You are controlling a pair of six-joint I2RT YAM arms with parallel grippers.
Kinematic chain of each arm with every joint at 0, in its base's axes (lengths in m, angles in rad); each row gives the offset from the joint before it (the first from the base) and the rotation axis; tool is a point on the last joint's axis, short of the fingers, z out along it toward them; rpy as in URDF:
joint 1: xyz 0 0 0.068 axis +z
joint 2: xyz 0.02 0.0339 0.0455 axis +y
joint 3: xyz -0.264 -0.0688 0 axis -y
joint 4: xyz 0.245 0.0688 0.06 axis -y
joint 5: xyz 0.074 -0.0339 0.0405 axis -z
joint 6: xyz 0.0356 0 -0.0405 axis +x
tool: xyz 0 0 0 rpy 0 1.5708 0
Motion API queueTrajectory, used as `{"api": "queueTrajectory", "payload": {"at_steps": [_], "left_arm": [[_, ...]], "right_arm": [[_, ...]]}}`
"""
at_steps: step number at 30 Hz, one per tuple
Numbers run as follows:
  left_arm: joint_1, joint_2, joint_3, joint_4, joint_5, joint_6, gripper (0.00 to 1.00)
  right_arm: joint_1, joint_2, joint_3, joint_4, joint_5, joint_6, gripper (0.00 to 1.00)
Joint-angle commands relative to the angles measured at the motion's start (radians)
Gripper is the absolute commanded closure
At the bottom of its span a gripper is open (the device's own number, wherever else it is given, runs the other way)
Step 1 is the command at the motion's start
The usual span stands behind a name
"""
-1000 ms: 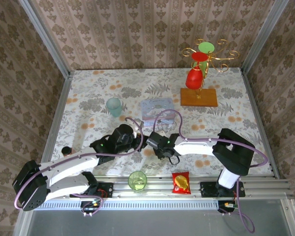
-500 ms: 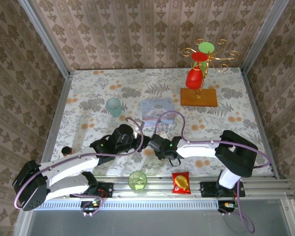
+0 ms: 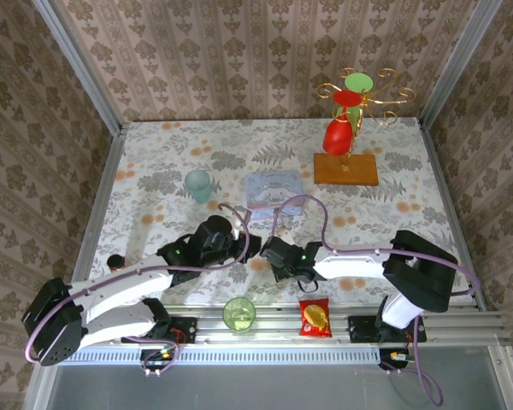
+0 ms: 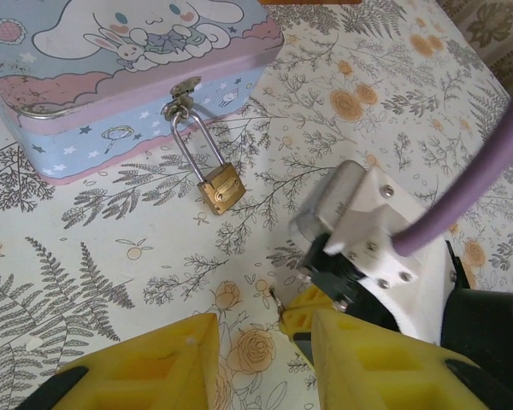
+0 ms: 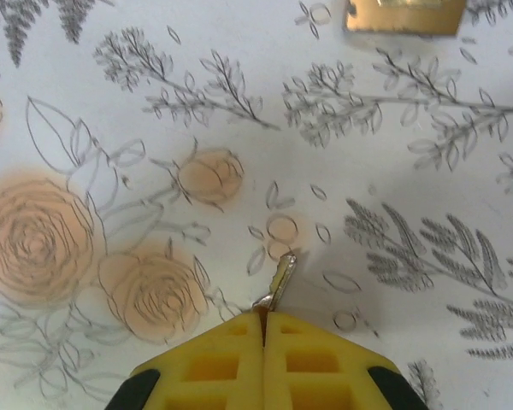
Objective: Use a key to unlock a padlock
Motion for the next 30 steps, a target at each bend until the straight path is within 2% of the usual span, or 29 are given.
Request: {"api": "queueTrajectory", "payload": {"at_steps": [1, 6, 13, 18, 19, 21, 24, 27, 30], "left_arm": [[0.0, 0.024, 0.01, 0.035, 0.017, -0.035, 0.66], [-0.004, 0.046, 0.002, 0.068, 0.019, -0.057, 0.67], [-0.022, 0.087, 0.011, 0.103, 0.036, -0.1, 0.68], [-0.028, 0.087, 0.004, 0.151, 0.077, -0.169, 0.67], [-0.028, 0.08, -0.006, 0.167, 0.078, -0.203, 0.65], [-0.028, 0.056, -0.036, 0.226, 0.081, -0.287, 0.54], [-0.03, 0.0, -0.128, 0.414, 0.063, -0.464, 0.54], [-0.028, -0.053, -0.218, 0.596, -0.001, -0.661, 0.45], [-0.027, -0.099, -0.238, 0.666, -0.048, -0.765, 0.3]], "right_arm": [[-0.03, -0.054, -0.096, 0.018, -0.064, -0.071, 1.0], [-0.04, -0.146, -0.143, 0.059, -0.081, -0.205, 1.0], [-0.057, -0.381, -0.249, 0.186, -0.16, -0.403, 1.0], [-0.071, -0.511, -0.268, 0.196, -0.186, -0.456, 1.0], [-0.073, -0.521, -0.262, 0.184, -0.189, -0.462, 1.0], [-0.082, -0.529, -0.233, 0.16, -0.199, -0.459, 1.0], [-0.087, -0.539, -0.171, 0.135, -0.193, -0.437, 1.0], [-0.101, -0.528, -0.091, 0.121, -0.159, -0.382, 1.0], [-0.12, -0.496, -0.01, 0.147, -0.18, -0.349, 1.0]]}}
